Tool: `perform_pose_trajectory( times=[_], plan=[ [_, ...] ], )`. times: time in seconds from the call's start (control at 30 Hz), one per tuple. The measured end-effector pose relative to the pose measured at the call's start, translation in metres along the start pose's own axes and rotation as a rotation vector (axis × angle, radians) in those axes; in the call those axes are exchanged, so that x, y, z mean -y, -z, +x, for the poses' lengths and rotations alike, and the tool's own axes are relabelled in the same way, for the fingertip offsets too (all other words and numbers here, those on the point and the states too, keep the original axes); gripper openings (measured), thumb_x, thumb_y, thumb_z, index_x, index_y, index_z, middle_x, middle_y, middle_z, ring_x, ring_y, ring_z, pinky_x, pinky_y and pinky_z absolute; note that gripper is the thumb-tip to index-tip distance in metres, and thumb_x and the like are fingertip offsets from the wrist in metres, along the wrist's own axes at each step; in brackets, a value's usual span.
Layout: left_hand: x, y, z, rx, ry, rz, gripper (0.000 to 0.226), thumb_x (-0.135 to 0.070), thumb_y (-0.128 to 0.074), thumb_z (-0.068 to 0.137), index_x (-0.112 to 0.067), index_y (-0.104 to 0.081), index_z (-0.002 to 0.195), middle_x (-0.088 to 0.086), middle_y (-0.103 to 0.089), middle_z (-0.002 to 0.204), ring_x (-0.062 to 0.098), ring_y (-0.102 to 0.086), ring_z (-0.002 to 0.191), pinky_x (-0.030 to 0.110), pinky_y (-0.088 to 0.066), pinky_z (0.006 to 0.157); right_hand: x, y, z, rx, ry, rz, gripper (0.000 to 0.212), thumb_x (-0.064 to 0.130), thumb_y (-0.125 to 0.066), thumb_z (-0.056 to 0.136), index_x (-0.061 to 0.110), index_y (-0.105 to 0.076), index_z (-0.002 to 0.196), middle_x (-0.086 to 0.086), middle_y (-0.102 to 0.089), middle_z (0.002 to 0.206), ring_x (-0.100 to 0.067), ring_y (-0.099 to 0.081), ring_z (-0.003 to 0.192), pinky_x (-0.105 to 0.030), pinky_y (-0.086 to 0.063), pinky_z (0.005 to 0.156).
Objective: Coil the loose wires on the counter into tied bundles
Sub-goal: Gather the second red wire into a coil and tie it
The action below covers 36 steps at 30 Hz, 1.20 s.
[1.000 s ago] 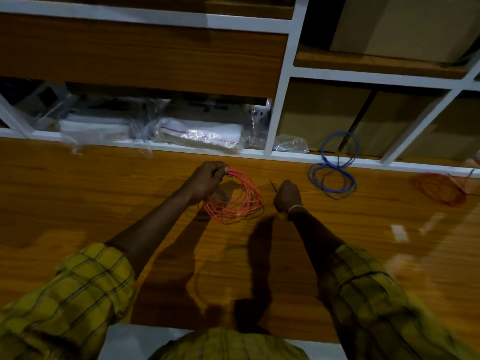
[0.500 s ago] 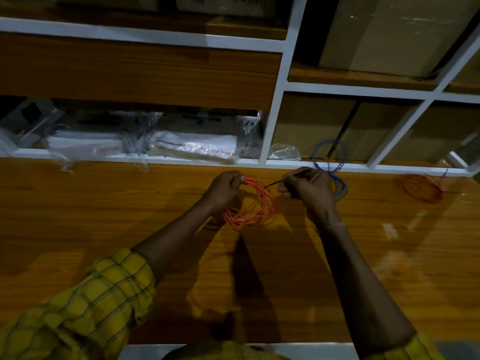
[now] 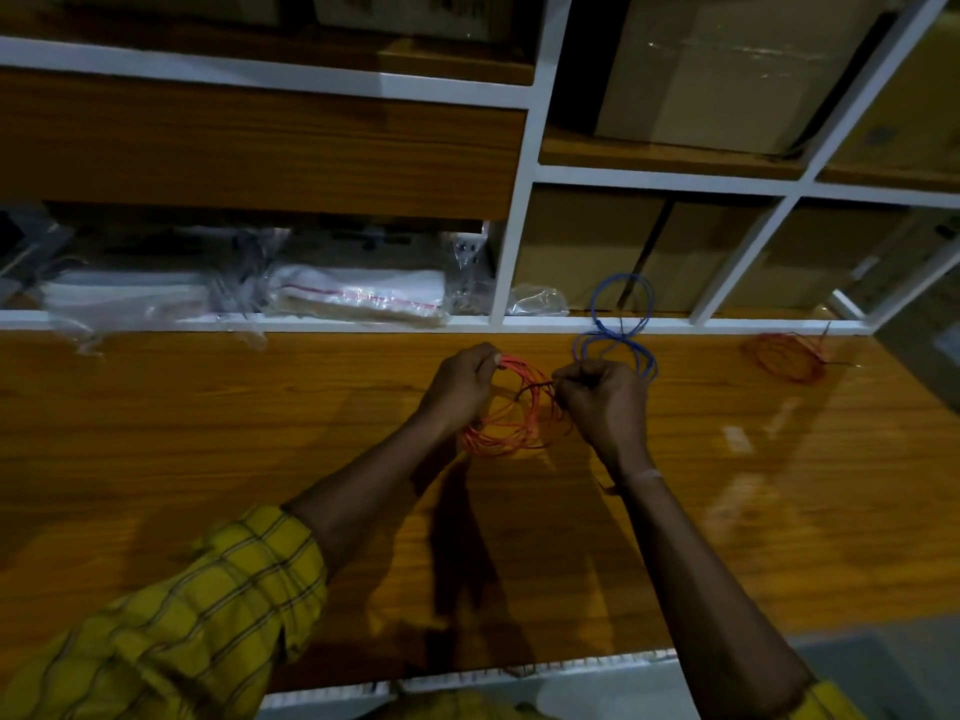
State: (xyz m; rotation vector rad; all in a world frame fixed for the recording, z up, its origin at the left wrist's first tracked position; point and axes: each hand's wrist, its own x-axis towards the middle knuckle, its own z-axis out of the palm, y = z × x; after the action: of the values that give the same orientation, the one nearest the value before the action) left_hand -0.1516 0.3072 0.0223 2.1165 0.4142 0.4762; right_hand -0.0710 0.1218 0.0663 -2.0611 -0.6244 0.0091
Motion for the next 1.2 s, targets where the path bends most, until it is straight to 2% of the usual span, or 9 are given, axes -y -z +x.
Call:
perform_pose_trajectory(
  times=[0.23,0.43,0.6,0.67,0.73,0.8,0.9,1.03,1.2],
  plan=[
    [-0.011,-0.008,-0.007,-0.042,-0.061,-0.020,0.026,-0.023,-0.044,0.109,-0.011,-0.065,0.101,0.008,-0.064,0.085,0.022,-0.060,0.077,0.031,-0.040,0.063,0.007,0.001,-0.015,-0.079,0.100,-0.146,0.012,0.006,-0.072,0.084,0.012,-0.082,0.086,-0.004,-0.076,0.074,-0.017,-0.069,0.063,-0.034,-0.058,0.059],
    [-0.021,-0.017,-0.013,-0.071,-0.122,0.009,0.023,-0.026,-0.044,0.109,-0.015,-0.064,0.107,0.005,-0.062,0.077,0.022,-0.059,0.068,0.034,-0.042,0.057,-0.002,-0.011,-0.020,-0.141,-0.143,-0.148,0.022,0.016,-0.064,0.084,0.013,-0.073,0.065,-0.007,-0.069,0.058,-0.026,-0.066,0.057,-0.041,-0.057,0.056],
    [-0.030,-0.022,-0.016,-0.060,-0.201,0.046,0.022,-0.023,-0.043,0.110,-0.014,-0.063,0.109,0.003,-0.060,0.080,0.019,-0.057,0.072,0.036,-0.043,0.059,-0.007,-0.015,-0.024,-0.133,-0.451,0.183,0.026,0.005,-0.059,0.087,-0.002,-0.067,0.063,-0.008,-0.070,0.054,-0.025,-0.073,0.050,-0.051,-0.063,0.055],
    [-0.032,-0.024,-0.018,-0.050,-0.221,0.059,0.021,-0.022,-0.043,0.110,-0.014,-0.062,0.107,0.003,-0.058,0.080,0.019,-0.055,0.071,0.036,-0.041,0.059,-0.007,-0.013,-0.022,-0.134,-0.583,0.332,0.025,-0.001,-0.056,0.090,-0.001,-0.063,0.066,-0.008,-0.070,0.059,-0.012,-0.071,0.047,-0.033,-0.062,0.049],
    [-0.034,-0.026,-0.019,-0.044,-0.249,0.073,0.019,-0.021,-0.043,0.110,-0.014,-0.060,0.105,0.003,-0.058,0.080,0.019,-0.054,0.071,0.038,-0.041,0.059,-0.010,-0.009,-0.021,-0.086,-0.654,0.407,0.018,-0.002,-0.057,0.092,0.004,-0.064,0.076,-0.004,-0.065,0.066,0.000,-0.061,0.038,-0.018,-0.050,0.040],
    [-0.035,-0.028,-0.022,-0.029,-0.274,0.084,0.018,-0.023,-0.042,0.110,-0.016,-0.057,0.105,0.003,-0.057,0.080,0.020,-0.053,0.069,0.039,-0.040,0.057,-0.012,-0.008,-0.019,-0.023,-0.704,0.555,0.009,-0.001,-0.057,0.093,0.003,-0.064,0.095,-0.007,-0.065,0.077,-0.003,-0.063,0.043,-0.020,-0.052,0.043],
    [-0.036,-0.030,-0.025,-0.004,-0.284,0.101,0.013,-0.027,-0.041,0.110,-0.017,-0.050,0.107,0.001,-0.053,0.076,0.020,-0.050,0.064,0.036,-0.035,0.051,-0.014,-0.014,-0.015,0.013,-0.789,0.759,0.015,0.000,-0.052,0.096,0.000,-0.061,0.109,-0.010,-0.067,0.085,-0.011,-0.070,0.054,-0.023,-0.056,0.048],
    [-0.039,-0.031,-0.027,0.041,-0.251,0.106,0.011,-0.030,-0.041,0.110,-0.019,-0.043,0.108,0.004,-0.054,0.077,0.023,-0.054,0.064,0.039,-0.037,0.050,-0.009,-0.020,-0.014,0.022,-0.962,1.154,0.015,0.000,-0.049,0.103,-0.008,-0.061,0.106,-0.013,-0.075,0.072,-0.014,-0.073,0.054,-0.019,-0.055,0.046],
    [-0.039,-0.028,-0.026,0.014,-0.178,0.008,0.015,-0.035,-0.038,0.111,-0.021,-0.043,0.107,0.011,-0.057,0.078,0.028,-0.054,0.064,0.043,-0.038,0.051,-0.004,-0.022,-0.020,-0.054,-0.950,1.474,0.010,-0.004,-0.054,0.101,-0.006,-0.063,0.104,-0.016,-0.074,0.089,-0.019,-0.076,0.066,-0.021,-0.060,0.057]
  ],
)
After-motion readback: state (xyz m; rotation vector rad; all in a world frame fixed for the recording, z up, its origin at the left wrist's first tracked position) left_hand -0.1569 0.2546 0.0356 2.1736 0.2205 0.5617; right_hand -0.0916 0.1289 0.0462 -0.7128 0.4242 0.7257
